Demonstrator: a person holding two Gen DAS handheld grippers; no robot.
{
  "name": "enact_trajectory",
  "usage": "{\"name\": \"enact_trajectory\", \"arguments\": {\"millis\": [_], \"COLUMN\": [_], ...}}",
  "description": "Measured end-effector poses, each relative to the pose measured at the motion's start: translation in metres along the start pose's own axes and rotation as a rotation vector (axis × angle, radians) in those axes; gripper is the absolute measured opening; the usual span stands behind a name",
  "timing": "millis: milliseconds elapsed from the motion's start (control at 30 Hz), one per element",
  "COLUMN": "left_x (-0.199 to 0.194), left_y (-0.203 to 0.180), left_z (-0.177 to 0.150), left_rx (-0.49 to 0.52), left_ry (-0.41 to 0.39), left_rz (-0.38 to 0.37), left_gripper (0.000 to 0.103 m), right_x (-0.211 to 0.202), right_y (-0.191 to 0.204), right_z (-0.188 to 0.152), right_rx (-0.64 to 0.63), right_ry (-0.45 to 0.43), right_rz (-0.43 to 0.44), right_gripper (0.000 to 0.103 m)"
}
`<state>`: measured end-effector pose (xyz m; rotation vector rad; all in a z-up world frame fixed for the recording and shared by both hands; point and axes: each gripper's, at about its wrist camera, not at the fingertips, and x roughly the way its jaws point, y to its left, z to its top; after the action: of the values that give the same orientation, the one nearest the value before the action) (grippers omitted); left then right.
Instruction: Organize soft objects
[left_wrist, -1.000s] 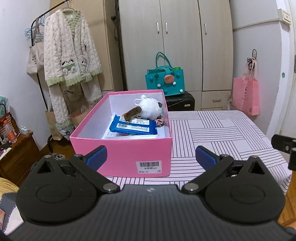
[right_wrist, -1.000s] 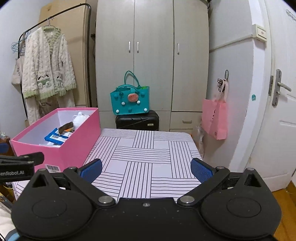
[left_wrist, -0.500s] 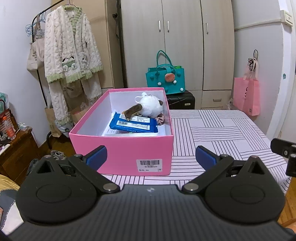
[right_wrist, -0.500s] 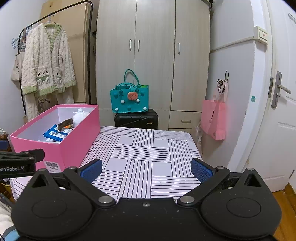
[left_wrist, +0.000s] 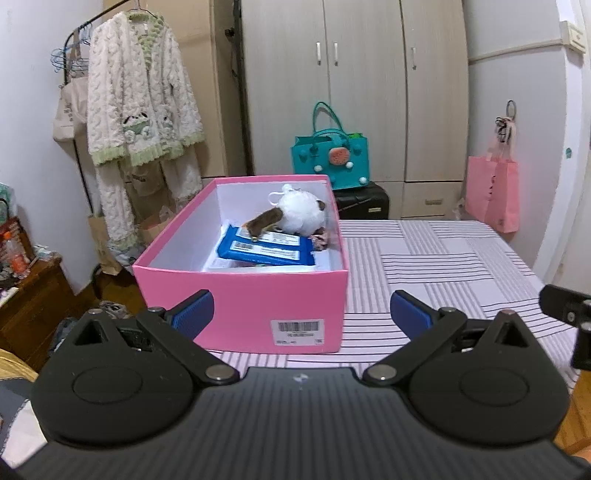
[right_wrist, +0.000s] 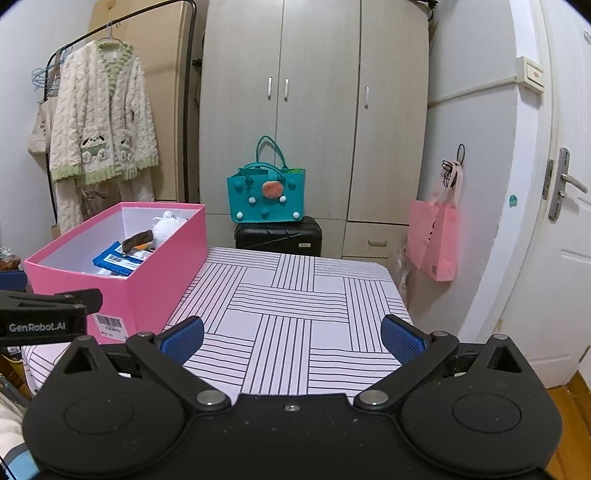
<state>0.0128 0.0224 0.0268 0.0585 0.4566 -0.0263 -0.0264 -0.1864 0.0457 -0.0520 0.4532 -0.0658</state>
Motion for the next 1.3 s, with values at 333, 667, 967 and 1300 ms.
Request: {"name": "enact_trajectory", "arguments": {"millis": [333,667,967,1300], "left_x": [-0.001,-0.009,-0.008,-0.009], "left_y": [0.002,0.001,0.002,0.001], "left_z": [-0.002,-0.003,-0.004,-0.005], "left_rx": [0.011,0.017,0.011,0.013], "left_ry": [0.001,-0.04,-0.026,-0.03], "left_rz": [-0.003,-0.007,-0.039,-0.035], "left_gripper": [0.103,0.103,0.103,0.103], "right_x": [0.0,-0.002,-0.002,-0.002], "right_y": [0.004,0.002,0.0,0.001], "right_z": [0.0,-0.001,-0.003,-0.003], "right_rx": [-0.011,0.011,0.016,0.014], "right_ry": [-0.002,-0.004,-0.003,-0.002], "right_rz": [-0.006,0.006,0.005,0.004], "right_gripper": [0.103,0.103,0.103,0.103]}}
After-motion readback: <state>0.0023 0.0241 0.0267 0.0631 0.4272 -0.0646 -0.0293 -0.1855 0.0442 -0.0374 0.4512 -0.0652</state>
